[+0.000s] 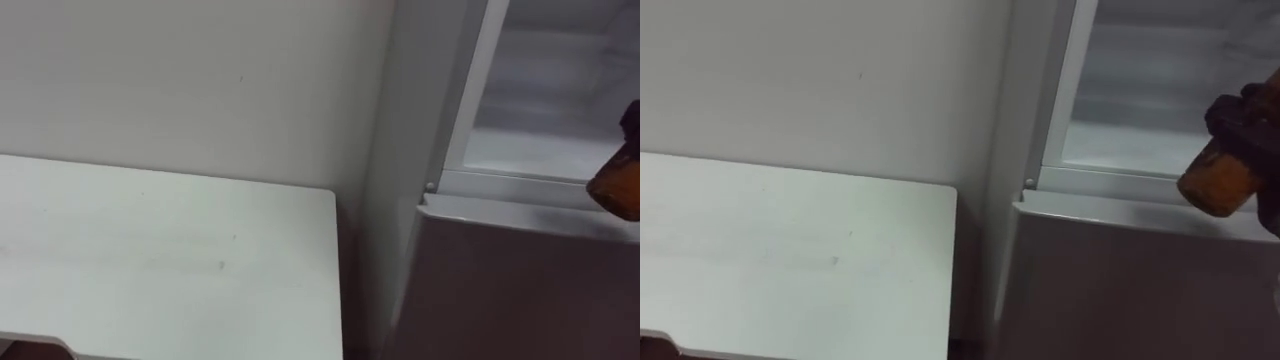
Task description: Put the bottle in the upper fridge
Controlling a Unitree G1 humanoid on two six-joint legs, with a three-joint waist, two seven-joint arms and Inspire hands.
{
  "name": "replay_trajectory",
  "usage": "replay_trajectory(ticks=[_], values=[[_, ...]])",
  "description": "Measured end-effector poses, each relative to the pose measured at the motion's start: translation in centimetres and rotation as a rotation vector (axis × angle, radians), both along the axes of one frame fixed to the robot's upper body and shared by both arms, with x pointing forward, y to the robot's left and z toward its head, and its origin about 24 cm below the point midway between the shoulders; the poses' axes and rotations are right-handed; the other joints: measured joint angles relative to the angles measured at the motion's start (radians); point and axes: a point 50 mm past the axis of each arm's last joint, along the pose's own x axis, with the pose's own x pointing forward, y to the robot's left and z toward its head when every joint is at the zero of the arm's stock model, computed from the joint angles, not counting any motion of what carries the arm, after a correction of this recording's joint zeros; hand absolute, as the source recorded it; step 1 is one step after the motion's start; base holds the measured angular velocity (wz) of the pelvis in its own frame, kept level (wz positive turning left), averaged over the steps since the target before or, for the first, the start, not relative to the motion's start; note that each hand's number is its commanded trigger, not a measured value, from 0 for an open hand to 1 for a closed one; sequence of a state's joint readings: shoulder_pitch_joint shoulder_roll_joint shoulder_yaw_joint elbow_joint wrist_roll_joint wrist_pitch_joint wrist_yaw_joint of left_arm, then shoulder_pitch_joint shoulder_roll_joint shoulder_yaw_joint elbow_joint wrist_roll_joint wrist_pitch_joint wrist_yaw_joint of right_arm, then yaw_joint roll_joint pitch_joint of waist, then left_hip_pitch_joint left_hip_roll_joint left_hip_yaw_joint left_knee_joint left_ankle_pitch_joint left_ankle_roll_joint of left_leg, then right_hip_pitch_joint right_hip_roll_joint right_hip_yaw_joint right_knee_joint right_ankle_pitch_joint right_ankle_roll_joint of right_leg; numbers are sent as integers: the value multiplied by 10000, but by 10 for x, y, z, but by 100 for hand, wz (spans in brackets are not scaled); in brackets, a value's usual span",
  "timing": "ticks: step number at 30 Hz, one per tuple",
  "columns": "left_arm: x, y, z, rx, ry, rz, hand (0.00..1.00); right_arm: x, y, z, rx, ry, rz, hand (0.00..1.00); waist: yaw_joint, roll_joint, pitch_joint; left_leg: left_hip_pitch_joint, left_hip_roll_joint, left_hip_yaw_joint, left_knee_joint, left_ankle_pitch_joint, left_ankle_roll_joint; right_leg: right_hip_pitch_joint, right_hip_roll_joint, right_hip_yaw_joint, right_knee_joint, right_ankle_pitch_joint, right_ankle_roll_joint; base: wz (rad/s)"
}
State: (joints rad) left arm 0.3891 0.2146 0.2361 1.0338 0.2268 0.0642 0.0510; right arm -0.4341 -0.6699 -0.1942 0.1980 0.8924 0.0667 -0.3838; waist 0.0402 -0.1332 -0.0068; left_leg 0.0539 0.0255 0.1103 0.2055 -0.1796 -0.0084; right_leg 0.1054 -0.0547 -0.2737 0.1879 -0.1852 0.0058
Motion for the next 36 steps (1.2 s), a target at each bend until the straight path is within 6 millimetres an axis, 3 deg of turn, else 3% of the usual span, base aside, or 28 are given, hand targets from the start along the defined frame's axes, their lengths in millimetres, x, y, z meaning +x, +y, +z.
replay_trajectory(ticks=[4,8,9,13,20,36], values=[[1,1,0,-74,-36,-38,0,-1,-2,2,-204,87,-536,100,122,-52,3,-200,-3,-50,55,0,-1,-121,4,-35,5,-14,-10,3],[8,4,2,19,-309,-181,0,9,-2,16,148,-132,-1090,100,175,-120,14,-631,20,-84,197,2,-3,-456,14,-56,101,-5,-27,2],[12,9,4,139,-405,-273,0,14,-3,19,305,-93,-1361,100,228,-196,39,-793,36,-106,262,1,-6,-578,14,-107,165,-8,-33,11],[25,20,8,606,-667,-461,0,27,-4,20,598,372,-1811,100,295,-417,-15,-1478,53,-365,611,-5,-13,-1020,26,-422,182,37,-91,20],[36,26,10,848,-877,-577,0,40,0,44,936,40,-2562,100,511,-292,90,-2260,167,-695,1176,-138,-37,-1389,126,-752,221,136,-167,11],[39,28,11,956,-886,-634,0,48,9,53,441,256,-3254,100,913,-342,107,-2793,208,-845,1484,-118,-39,-1778,139,-902,404,174,-226,2]])
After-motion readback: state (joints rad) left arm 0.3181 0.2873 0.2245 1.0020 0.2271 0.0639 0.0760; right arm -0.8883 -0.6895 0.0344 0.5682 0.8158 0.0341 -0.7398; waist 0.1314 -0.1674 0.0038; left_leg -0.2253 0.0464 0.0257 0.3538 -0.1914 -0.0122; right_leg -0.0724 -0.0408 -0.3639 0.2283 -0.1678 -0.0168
